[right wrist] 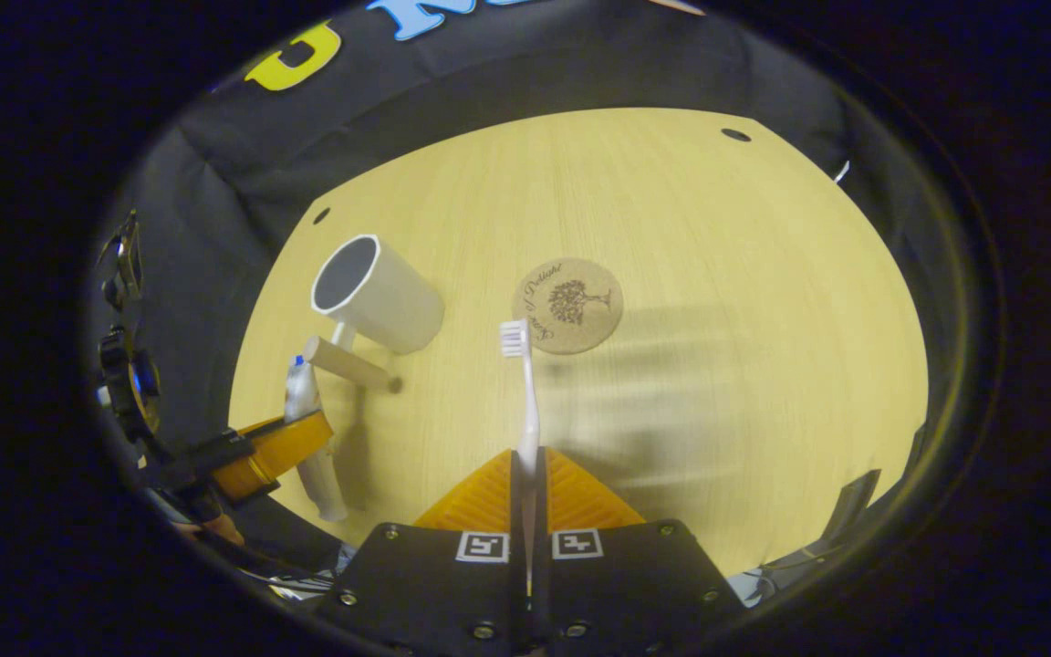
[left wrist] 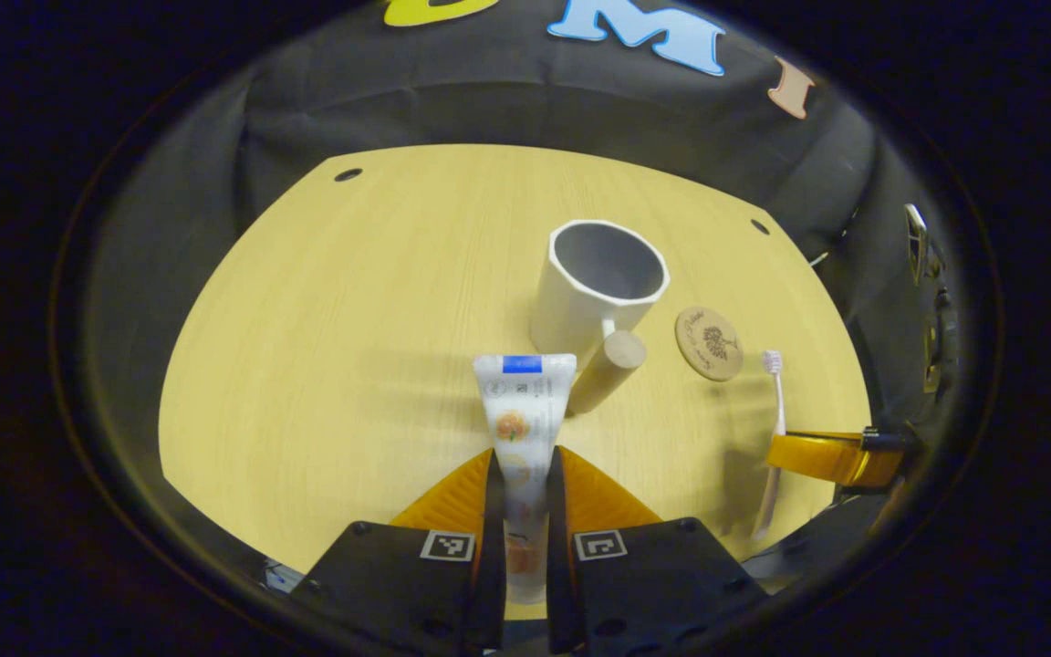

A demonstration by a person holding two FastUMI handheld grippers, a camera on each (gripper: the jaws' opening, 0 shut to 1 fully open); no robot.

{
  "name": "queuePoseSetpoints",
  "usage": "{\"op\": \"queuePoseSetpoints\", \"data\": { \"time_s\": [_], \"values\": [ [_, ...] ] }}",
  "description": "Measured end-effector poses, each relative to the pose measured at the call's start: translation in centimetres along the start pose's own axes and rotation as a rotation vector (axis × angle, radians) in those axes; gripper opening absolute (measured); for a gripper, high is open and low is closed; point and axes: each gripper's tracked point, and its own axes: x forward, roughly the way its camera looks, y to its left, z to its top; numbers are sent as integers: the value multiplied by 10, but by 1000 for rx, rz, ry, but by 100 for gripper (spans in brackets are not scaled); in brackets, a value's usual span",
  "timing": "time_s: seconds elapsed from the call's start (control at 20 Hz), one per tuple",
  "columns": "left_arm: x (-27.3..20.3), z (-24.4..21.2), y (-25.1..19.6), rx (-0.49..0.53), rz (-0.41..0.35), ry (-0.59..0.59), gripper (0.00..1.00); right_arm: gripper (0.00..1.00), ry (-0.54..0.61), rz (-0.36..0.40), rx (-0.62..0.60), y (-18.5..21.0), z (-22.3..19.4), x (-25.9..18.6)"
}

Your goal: Put the toothbrush and toothpaste on the desktop into the cup, then pick up the cup and place it on the coaster on the desktop.

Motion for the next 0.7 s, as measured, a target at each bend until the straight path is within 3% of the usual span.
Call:
{"op": "queuePoseSetpoints", "data": {
  "time_s": [0.25, 0.7],
  "values": [
    [-14, 20, 3, -13, -5, -67, 25, 3, -72, 49, 0, 11, 21, -12],
    [-45, 103, 14, -20, -1, -282, 25, 3, -232, 123, -34, 30, 60, -31]
  ]
}}
